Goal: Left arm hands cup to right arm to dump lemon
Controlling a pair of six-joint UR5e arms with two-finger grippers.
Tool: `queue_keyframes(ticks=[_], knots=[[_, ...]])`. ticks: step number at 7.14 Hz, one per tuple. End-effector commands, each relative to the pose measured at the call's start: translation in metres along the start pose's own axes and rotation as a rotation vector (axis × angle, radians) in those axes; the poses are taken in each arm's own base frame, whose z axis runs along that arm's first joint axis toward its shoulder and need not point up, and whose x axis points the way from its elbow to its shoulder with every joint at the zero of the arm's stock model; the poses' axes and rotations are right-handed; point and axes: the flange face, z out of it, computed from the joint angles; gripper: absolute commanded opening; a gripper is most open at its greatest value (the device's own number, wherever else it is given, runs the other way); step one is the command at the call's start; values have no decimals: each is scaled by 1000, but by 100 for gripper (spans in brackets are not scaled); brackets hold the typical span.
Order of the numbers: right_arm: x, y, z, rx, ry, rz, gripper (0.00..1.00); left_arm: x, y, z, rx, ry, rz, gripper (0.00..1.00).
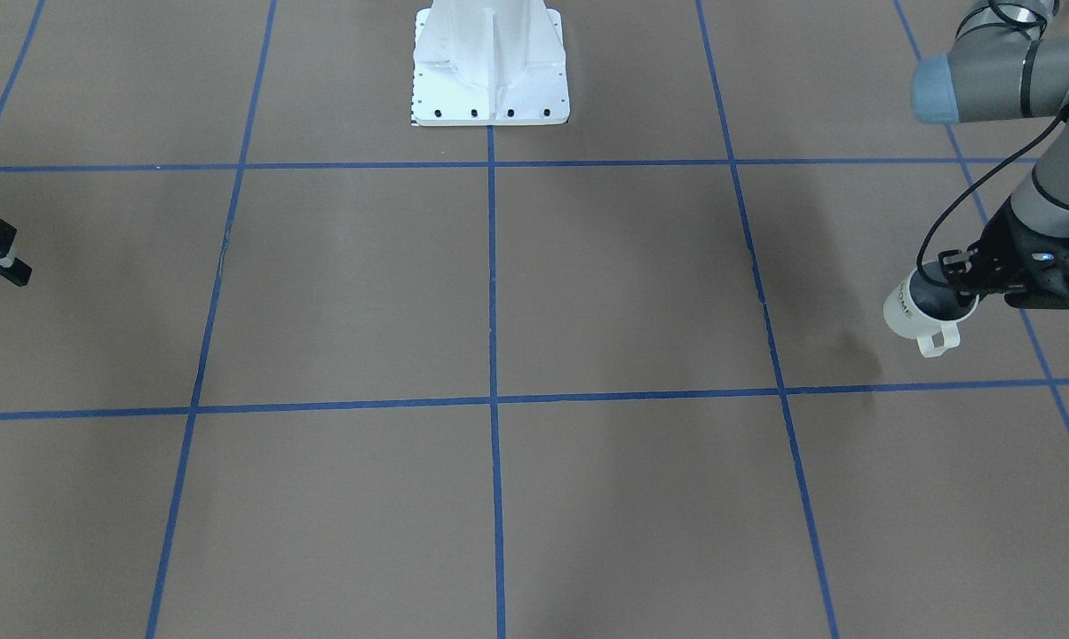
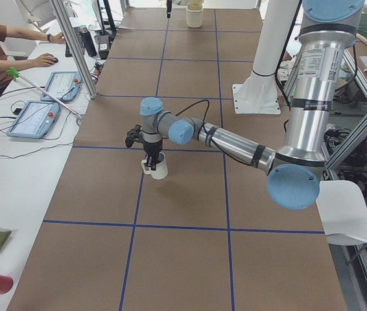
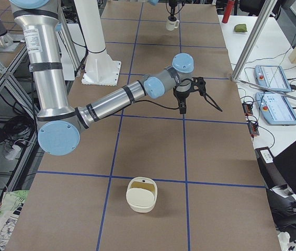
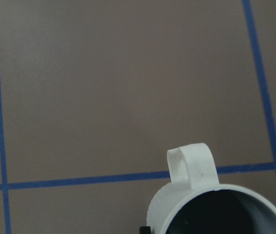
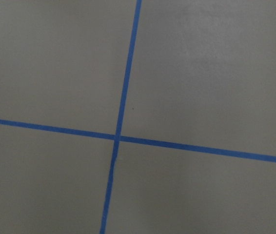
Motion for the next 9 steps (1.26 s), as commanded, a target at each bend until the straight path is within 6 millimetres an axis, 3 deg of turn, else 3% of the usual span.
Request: queue_keyframes(ticks=[1, 4, 6, 8, 9], knots=[[32, 15, -12, -76, 47, -59, 100, -17, 35, 13, -11, 86, -54, 0], [56, 22, -21, -101, 63, -44, 100, -28, 42, 27, -42, 71, -71, 0], [55, 21, -20, -101, 64, -46, 100, -32, 46, 46, -76, 60, -73, 3], [56, 19, -20, -96, 74, -48, 100, -27, 46, 43, -57, 76, -48, 100], [57, 17, -18, -96, 78, -47, 100, -28, 49, 39, -28, 91, -23, 100]])
